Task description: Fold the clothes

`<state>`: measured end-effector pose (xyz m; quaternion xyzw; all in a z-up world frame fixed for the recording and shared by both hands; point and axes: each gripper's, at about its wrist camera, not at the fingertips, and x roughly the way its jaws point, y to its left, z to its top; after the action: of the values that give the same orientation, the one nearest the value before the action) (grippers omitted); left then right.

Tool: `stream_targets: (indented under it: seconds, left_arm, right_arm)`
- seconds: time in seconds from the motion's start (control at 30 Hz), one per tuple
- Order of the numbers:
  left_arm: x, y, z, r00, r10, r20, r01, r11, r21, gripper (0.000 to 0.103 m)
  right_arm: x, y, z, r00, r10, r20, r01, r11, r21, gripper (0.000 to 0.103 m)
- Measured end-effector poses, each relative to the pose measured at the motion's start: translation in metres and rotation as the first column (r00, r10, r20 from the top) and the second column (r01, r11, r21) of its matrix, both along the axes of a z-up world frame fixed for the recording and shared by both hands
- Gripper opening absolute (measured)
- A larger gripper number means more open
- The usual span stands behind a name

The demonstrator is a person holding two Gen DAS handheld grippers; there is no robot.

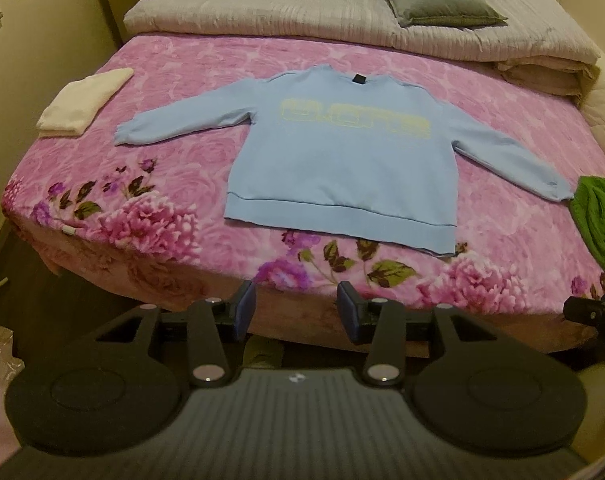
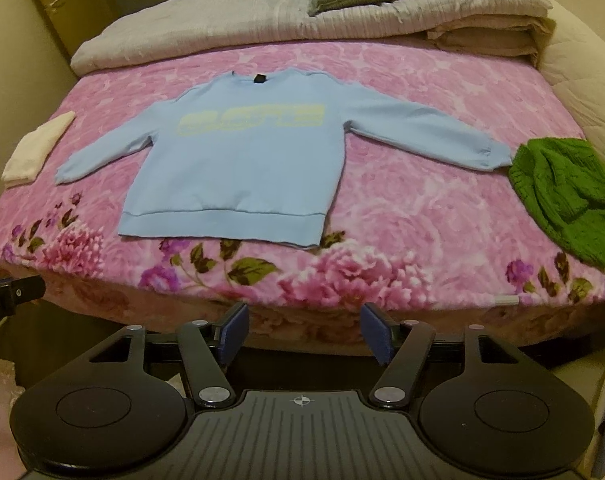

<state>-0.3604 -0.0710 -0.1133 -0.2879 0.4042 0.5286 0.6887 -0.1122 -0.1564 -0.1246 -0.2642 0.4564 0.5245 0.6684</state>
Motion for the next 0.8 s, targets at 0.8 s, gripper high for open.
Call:
stream_targets:
  seconds: [0.8]
  left_arm:
    - [0.015, 0.015, -0.004, 0.998, 0.061, -0.026, -0.06, 0.998, 0.034, 0.042]
  right_arm:
    - [0.021, 0.032, -0.007, 0.998, 0.044, -0.043, -0.041, 0.998, 0.055, 0.066]
